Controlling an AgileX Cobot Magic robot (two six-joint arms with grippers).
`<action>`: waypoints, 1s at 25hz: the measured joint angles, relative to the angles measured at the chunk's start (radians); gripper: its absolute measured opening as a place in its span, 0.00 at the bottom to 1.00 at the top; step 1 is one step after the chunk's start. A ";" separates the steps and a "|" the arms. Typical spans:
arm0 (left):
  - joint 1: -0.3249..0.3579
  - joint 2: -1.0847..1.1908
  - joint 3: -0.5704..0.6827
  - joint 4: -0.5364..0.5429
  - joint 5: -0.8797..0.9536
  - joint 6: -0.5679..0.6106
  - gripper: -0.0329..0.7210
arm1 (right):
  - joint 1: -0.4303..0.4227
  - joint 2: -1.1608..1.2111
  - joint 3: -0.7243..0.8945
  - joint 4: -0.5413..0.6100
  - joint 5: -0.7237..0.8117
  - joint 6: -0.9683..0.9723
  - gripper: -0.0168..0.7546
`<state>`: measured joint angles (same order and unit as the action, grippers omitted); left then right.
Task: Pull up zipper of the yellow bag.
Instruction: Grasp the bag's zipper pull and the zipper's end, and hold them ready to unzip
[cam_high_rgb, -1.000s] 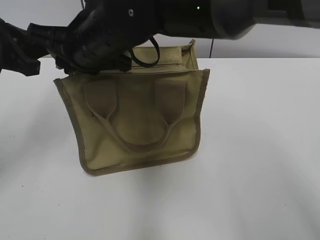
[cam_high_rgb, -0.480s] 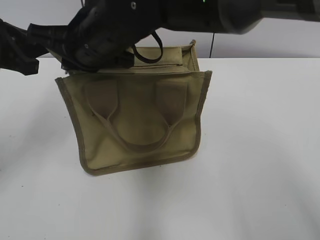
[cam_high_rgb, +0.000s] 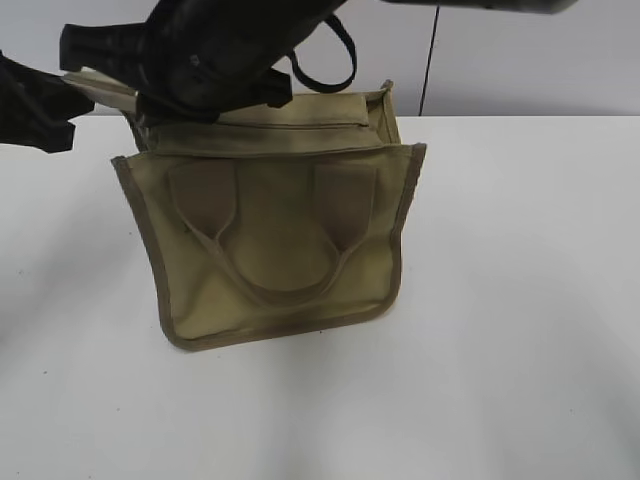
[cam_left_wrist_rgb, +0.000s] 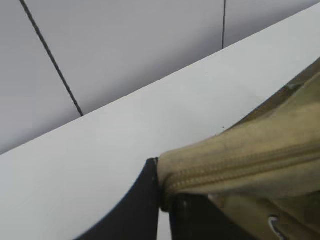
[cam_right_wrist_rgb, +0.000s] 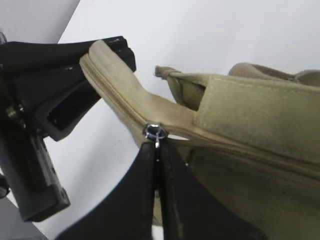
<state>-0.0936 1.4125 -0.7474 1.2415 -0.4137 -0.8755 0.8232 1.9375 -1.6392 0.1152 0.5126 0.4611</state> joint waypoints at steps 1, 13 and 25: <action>0.000 0.000 0.000 0.000 0.013 -0.007 0.05 | -0.008 -0.004 0.000 0.001 0.017 -0.010 0.01; -0.004 0.000 0.002 -0.001 0.055 -0.047 0.05 | -0.159 -0.036 -0.005 0.019 0.350 -0.247 0.01; -0.004 0.000 0.002 -0.002 0.057 -0.047 0.05 | -0.314 -0.086 -0.007 0.017 0.553 -0.375 0.01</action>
<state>-0.0979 1.4125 -0.7454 1.2394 -0.3569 -0.9229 0.5093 1.8513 -1.6460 0.1325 1.0658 0.0864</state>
